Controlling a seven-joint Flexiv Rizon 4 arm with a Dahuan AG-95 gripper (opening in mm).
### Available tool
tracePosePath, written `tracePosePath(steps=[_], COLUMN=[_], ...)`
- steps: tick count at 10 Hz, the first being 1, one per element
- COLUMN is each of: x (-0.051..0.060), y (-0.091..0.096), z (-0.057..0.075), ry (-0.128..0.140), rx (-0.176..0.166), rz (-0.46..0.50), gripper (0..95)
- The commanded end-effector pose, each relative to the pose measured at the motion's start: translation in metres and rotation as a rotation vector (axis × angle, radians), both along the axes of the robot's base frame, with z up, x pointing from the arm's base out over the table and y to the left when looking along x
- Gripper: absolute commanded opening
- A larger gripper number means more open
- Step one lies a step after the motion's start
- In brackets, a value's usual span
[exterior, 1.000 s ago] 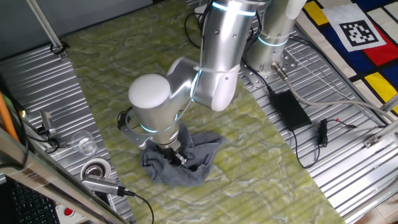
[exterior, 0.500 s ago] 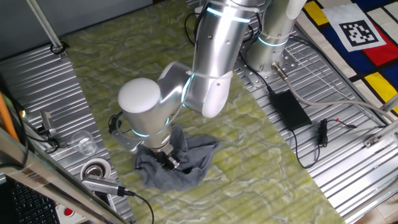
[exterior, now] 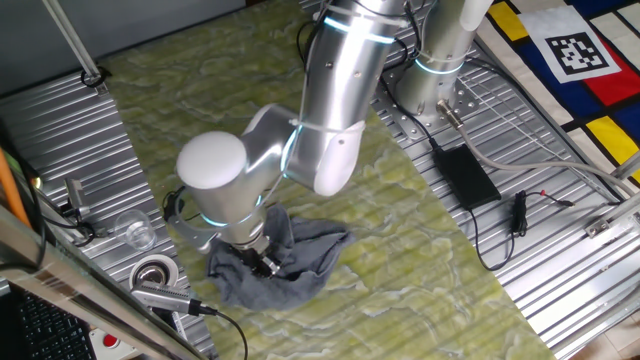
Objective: Clean the table with a cloth
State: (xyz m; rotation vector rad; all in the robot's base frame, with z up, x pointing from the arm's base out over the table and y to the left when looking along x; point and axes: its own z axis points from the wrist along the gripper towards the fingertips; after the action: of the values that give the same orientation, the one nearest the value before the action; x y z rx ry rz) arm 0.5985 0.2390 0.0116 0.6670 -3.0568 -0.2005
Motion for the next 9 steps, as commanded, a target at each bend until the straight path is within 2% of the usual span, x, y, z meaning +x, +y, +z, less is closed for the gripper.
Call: tracePosePath(steps=[1,2,4,6,9], x=[0.007,0.009,0.009,0.005,-0.009], y=[-0.016,-0.024,-0.049,-0.071,-0.098], z=[0.004,0.005,0.0,-0.001,0.009], ry=[0.002,0.002,-0.016,-0.023,-0.02], rx=[0.002,0.002,-0.001,0.007,0.006], rz=[0.054,0.075,0.146,0.194,0.26], gripper=[0.0,0.0,0.0,0.0,0.0])
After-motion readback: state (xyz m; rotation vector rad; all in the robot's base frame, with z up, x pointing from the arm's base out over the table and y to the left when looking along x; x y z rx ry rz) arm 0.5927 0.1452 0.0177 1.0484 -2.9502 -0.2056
